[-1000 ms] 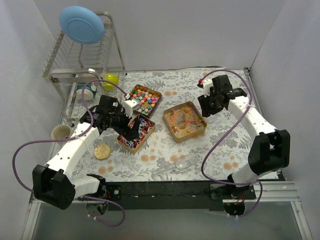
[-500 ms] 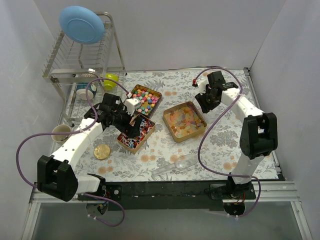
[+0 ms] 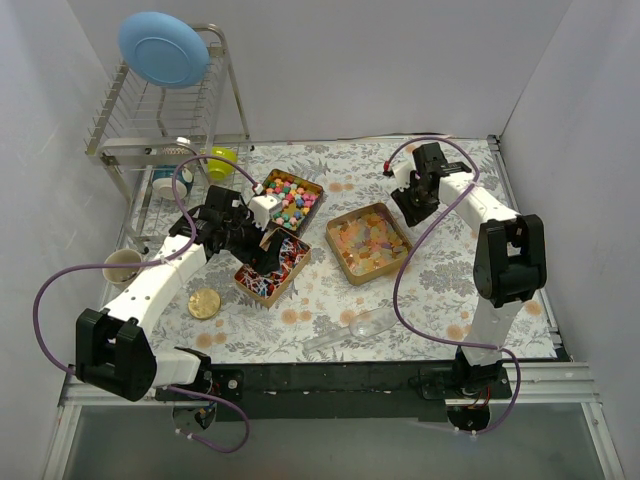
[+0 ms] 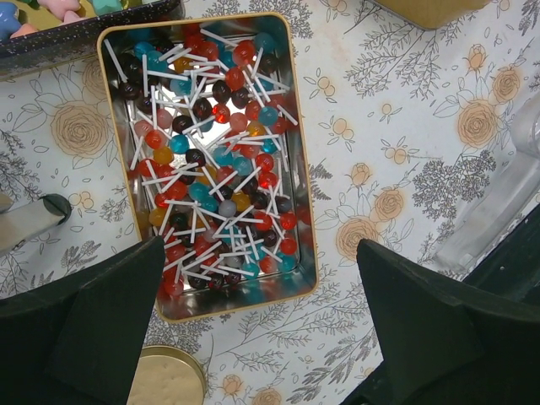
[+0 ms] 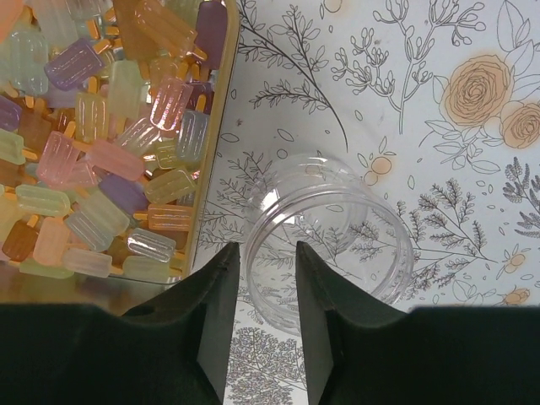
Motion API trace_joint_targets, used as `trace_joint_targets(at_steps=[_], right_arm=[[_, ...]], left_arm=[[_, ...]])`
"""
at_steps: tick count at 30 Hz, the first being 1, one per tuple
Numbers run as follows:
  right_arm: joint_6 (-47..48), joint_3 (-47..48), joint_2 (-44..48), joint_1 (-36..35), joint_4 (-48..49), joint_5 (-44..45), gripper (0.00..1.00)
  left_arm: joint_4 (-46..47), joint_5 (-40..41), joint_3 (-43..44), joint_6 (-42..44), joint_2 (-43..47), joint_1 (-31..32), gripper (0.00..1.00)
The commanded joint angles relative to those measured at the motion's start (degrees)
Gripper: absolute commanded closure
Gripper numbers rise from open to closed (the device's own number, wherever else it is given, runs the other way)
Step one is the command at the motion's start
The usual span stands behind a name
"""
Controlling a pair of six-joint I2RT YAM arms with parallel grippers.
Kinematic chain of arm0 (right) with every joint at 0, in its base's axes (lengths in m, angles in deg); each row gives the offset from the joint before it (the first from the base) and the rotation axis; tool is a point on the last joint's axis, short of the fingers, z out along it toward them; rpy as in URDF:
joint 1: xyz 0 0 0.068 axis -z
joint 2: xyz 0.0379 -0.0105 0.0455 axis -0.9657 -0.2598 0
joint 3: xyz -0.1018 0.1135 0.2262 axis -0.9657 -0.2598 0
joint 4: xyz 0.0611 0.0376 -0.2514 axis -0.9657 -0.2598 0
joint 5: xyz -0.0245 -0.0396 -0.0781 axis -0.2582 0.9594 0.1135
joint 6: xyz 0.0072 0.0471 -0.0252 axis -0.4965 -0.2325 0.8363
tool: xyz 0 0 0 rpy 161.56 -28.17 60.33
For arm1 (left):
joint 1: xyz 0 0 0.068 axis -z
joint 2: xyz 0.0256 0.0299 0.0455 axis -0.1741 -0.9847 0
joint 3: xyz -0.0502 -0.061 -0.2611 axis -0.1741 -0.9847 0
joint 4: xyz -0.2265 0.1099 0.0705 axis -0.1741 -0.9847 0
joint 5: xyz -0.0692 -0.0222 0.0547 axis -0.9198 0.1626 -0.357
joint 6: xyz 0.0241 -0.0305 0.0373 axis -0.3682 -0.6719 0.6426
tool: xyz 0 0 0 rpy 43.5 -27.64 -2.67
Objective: Pack the candies
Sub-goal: Pick up the packing bottle from the center of the board, then place the packing bottle at the center of the board.
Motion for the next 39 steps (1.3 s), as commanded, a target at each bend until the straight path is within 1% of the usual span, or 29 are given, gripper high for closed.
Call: trace_joint_targets(at_steps=[1,2,6,8,13,14,16,17,18,23,26,29,30,32,33,35,36,38,39], right_arm=[[1.1,0.5,0.0,0.3,-0.3,0.6,0.62],[1.2,0.2,-0.1,0.2,-0.4,1.0,0.65],[1.9,-0.4,-0.6,0.3,-0.9,2.6,0.7],[2.2,-0.4,-0.3,0.3,-1.2,2.6,0.75],[3.2,-0.8,-0.4,0.2,-2.3,3.6,0.78],[3.4,-0.8,-0.3,0.3,-2.7,3.5,0.83],[4.0,-0.9,0.0,0.2,-3.7,3.4,0.89],[4.1,-0.6,0.0,0.2,-4.1,3.2,0.96],[4.3,-0.3,0.4,0.2,-4.7,2.5,0.99],[5.8,4.4,3.3,-0.4,-10.9,-2.2,0.99],[8.1,6.3,6.8,-3.6,-13.1,-5.2,0.99],[12.0,6.7,11.3,-8.7,-15.9,-11.1,0.99],[12.8,6.4,13.5,-12.2,-16.9,-13.8,0.99],[14.9,6.2,15.1,-15.9,-18.5,-16.3,0.99],[15.2,6.0,16.1,-19.9,-19.0,-17.3,0.99],[15.7,5.7,16.7,-24.0,-20.3,-18.0,0.99],[15.7,5.3,16.8,-27.9,-20.2,-17.7,0.99],[15.8,4.9,16.7,-31.4,-20.0,-16.2,0.99],[15.8,4.8,16.4,-34.3,-19.8,-15.6,0.99]], left_arm=[[0.6,1.2,1.0,0.2,1.0,0.2,0.02],[0.7,1.2,1.2,0.2,0.9,0.2,0.02],[0.6,1.7,1.9,0.5,0.6,0.2,0.02],[0.6,1.8,2.2,0.8,0.5,0.2,0.02],[1.0,2.1,2.3,1.0,0.7,0.2,0.02],[1.0,2.1,2.3,1.2,0.8,0.2,0.02],[1.0,2.3,2.3,1.3,1.0,0.2,0.02],[1.1,2.3,2.3,1.5,1.1,0.2,0.02],[1.1,2.5,2.3,1.6,1.2,0.2,0.02],[1.6,3.3,2.8,2.1,1.8,0.2,0.02],[2.1,3.8,2.8,1.8,2.2,0.3,0.02],[3.3,5.3,2.7,0.2,2.8,0.2,0.02],[3.9,5.8,2.7,-0.4,3.4,0.2,0.02],[4.3,6.6,3.0,-2.4,4.2,0.2,0.02],[4.3,7.0,3.4,-3.2,4.7,0.2,0.02],[4.4,8.7,3.8,-4.8,6.6,-0.4,0.02],[4.4,9.5,4.0,-5.2,7.3,-0.6,0.02],[3.4,10.5,4.6,-5.5,9.3,-1.7,0.02],[3.2,10.9,4.7,-5.3,10.2,-1.8,0.02]])
